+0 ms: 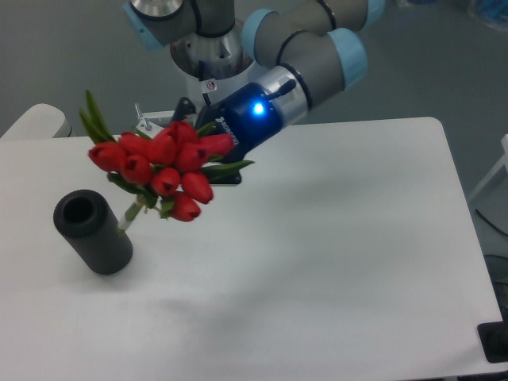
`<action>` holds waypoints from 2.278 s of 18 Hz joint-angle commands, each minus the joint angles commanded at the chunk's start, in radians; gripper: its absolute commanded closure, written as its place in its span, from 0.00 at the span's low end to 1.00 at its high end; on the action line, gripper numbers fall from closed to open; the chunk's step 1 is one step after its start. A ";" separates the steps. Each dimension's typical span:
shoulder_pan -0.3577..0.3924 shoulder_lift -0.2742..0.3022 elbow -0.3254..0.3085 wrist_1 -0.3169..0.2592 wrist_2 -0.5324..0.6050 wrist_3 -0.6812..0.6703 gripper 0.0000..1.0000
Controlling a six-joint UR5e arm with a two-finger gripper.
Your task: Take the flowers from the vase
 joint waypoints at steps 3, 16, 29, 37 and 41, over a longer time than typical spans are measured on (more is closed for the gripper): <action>-0.003 -0.034 0.035 0.002 0.072 0.044 0.85; -0.095 -0.088 0.157 -0.017 0.667 0.060 0.94; -0.192 -0.094 0.144 -0.121 1.046 0.083 0.91; -0.207 -0.144 0.192 -0.233 1.264 0.241 0.94; -0.239 -0.189 0.223 -0.245 1.354 0.273 0.94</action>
